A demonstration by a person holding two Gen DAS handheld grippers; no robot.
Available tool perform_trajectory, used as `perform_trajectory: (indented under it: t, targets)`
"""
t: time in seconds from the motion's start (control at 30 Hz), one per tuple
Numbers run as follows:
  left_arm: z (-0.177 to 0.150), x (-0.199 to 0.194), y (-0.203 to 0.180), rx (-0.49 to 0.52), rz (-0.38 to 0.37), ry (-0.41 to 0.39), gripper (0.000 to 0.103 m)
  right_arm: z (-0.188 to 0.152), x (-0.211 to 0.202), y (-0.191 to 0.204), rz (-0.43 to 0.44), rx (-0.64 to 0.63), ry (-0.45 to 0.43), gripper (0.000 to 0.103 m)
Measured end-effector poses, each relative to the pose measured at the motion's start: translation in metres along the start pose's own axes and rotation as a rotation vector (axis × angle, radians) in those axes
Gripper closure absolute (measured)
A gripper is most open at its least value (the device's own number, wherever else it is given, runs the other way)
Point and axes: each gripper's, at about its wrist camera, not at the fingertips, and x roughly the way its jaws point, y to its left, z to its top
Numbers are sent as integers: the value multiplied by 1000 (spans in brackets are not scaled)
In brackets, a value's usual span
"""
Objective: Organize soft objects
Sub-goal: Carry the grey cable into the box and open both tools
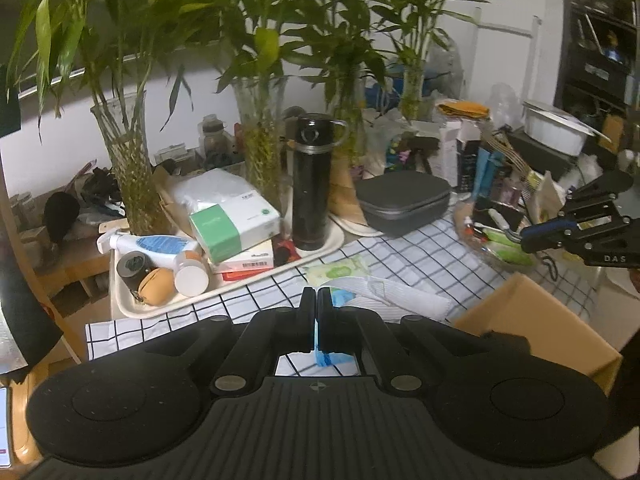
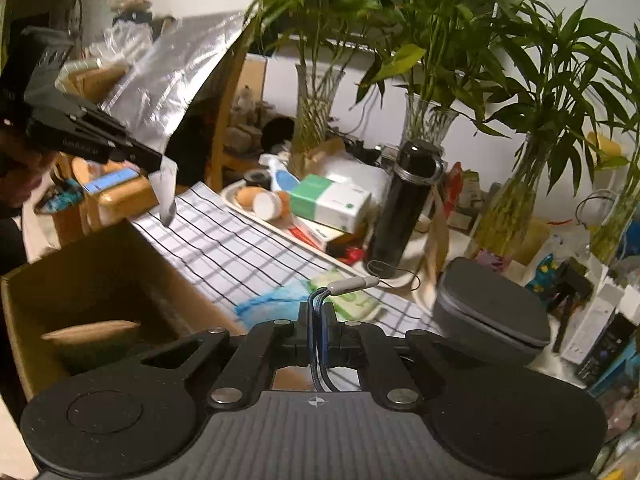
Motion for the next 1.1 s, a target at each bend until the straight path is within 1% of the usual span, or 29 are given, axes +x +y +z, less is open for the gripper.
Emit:
perform_trajectory:
  t: [0.23,0.37,0.43,0.53,0.63,0.7,0.77,0.83,0.87,1.0,1.1]
  targets:
    - [-10,-22,-17,17,-30,15,102,-9,-24,18,87,73,-59,97]
    - [-17,-30,-26,22,-31,41,102,-14,-34,28,121,100,-82,97]
    - [-22,-32,-28,12,-34,62,102,-16,-37,36,122,87,-84,97]
    - [-29,-33,-32,18,-17,93,102,-18,-41,46,143,78,-88,97]
    - [-36,-33,-34,10,7,120,99,-20,-44,54,162,70,-88,97]
    - [-40,-34,-34,-1,10,140,88,-22,-46,60,162,63,-86,97]
    - [-44,-37,-33,-15,25,141,54,-23,-49,65,168,58,-88,97]
    - [-47,-44,-32,-31,38,110,42,-25,-52,69,169,56,-90,97]
    - [-48,-49,-31,-42,38,94,38,-26,-54,70,171,57,-92,97]
    - [-50,-60,-30,-79,36,79,38,-28,-58,73,177,57,-94,97]
    - [-52,-67,-31,-83,32,74,38,-29,-55,76,188,46,-86,97]
